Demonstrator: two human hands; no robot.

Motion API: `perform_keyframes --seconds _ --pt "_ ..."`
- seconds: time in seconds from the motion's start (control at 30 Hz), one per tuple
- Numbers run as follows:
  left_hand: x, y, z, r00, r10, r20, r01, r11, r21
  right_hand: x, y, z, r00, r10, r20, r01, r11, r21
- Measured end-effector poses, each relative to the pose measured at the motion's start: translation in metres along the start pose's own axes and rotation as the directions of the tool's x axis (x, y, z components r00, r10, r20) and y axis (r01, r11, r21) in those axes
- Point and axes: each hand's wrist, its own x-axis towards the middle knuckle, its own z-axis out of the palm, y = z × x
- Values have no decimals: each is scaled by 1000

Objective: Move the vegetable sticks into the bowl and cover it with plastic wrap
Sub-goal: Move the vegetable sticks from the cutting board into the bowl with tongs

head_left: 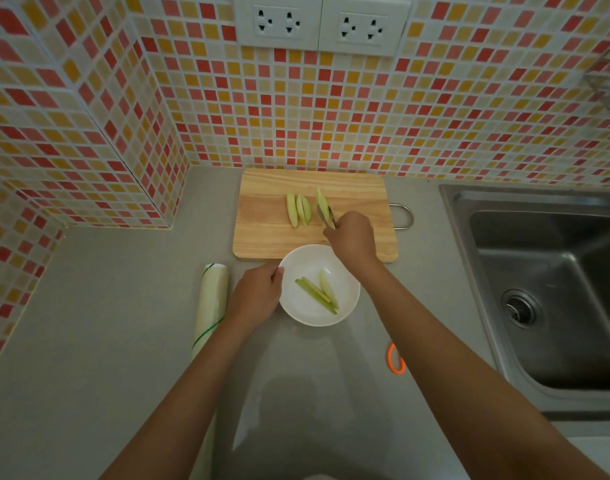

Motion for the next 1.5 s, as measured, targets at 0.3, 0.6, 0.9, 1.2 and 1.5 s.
perform_keyframes --seconds 0.3,0.6,0.9,1.2,1.5 --pt "1 1 0 1000 -25 13 25 1000 -13 -108 40 -2 982 5 188 17 993 -113" --pt "0 1 0 1000 -12 15 12 1000 3 -56 6 -10 999 -47 15 48 997 -65" --pt "1 0 0 1000 -13 19 13 1000 3 24 -21 22 995 -23 102 46 973 -227" --pt "1 1 -1 1000 -10 21 10 1000 6 -3 -8 -7 996 -68 54 72 996 -61" --pt "2 1 0 1000 -18 16 18 1000 -2 -111 35 -11 979 -15 201 48 986 -162"
